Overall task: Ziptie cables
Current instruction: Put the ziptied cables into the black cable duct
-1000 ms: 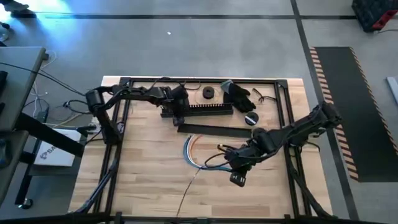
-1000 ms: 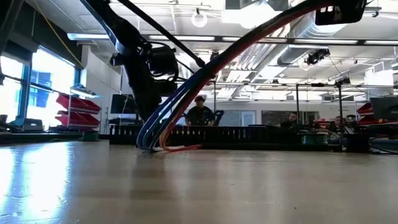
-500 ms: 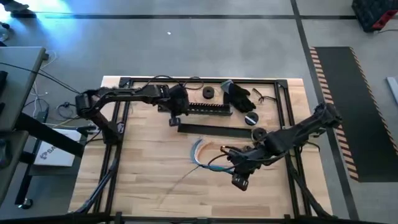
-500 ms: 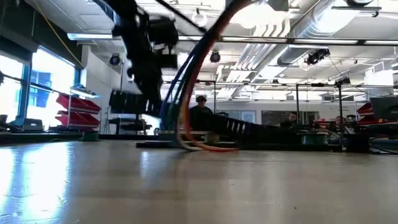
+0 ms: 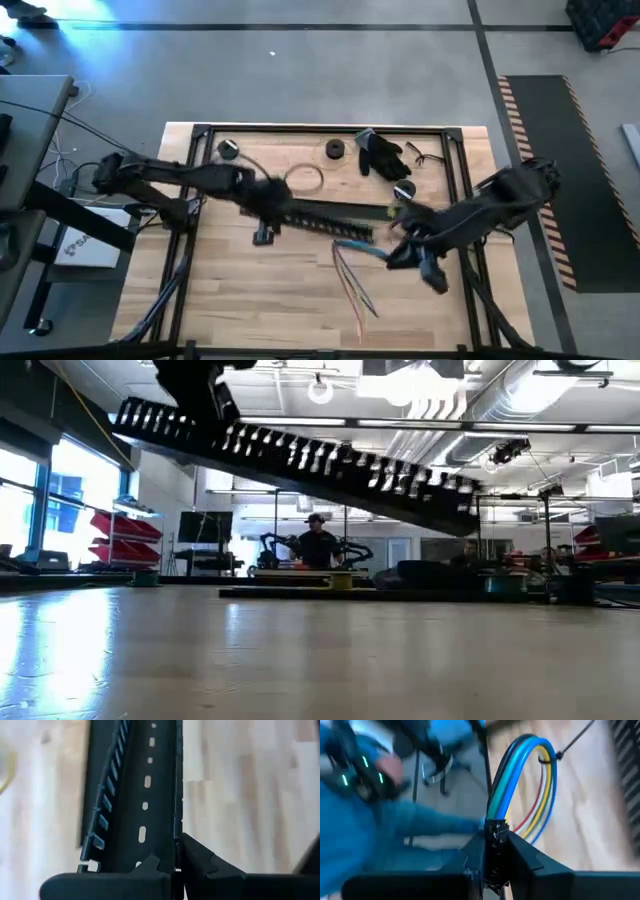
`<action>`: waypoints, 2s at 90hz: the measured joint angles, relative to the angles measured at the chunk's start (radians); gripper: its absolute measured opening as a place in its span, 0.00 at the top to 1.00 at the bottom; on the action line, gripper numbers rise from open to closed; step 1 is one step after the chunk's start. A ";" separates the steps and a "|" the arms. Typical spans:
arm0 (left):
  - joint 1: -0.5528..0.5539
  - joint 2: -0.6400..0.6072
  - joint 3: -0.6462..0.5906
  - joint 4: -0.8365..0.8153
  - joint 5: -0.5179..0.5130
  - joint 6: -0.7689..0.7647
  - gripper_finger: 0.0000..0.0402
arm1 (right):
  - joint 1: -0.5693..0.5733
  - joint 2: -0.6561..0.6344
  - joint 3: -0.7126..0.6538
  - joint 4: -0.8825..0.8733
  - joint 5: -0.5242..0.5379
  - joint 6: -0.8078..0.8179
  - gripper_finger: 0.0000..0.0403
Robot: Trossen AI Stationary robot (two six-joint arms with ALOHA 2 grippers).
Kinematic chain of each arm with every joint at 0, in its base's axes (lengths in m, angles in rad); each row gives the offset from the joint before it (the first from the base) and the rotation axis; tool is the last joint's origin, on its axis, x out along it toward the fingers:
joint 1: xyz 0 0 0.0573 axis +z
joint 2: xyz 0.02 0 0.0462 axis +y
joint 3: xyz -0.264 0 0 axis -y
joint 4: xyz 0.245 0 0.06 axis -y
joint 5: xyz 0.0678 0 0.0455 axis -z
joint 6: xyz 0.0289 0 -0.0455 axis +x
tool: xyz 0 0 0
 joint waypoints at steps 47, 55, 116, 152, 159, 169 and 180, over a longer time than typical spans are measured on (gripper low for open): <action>-0.141 0.390 0.000 0.381 -0.070 -0.256 0.98 | -0.056 0.001 0.133 -0.067 0.080 -0.030 0.92; -0.135 0.432 -0.002 0.372 0.028 -0.279 0.92 | -0.072 0.001 0.133 -0.068 0.061 -0.031 0.92; -0.305 -0.180 0.000 -0.065 -0.508 -0.777 0.60 | -0.286 0.090 0.131 -0.034 -0.067 -0.003 0.92; -0.178 -0.109 0.000 0.380 -0.821 -0.612 0.32 | -0.314 0.091 0.131 0.169 -0.065 0.053 0.92; -0.151 -0.090 -0.001 0.501 -0.793 -0.501 0.27 | -0.307 0.091 0.131 0.188 -0.065 0.057 0.92; -0.126 -0.075 -0.001 0.635 -0.797 -0.418 0.22 | -0.306 0.091 0.131 0.208 -0.065 0.057 0.92; -0.109 -0.043 -0.001 0.768 -0.802 -0.357 0.20 | -0.306 0.091 0.131 0.215 -0.065 0.051 0.92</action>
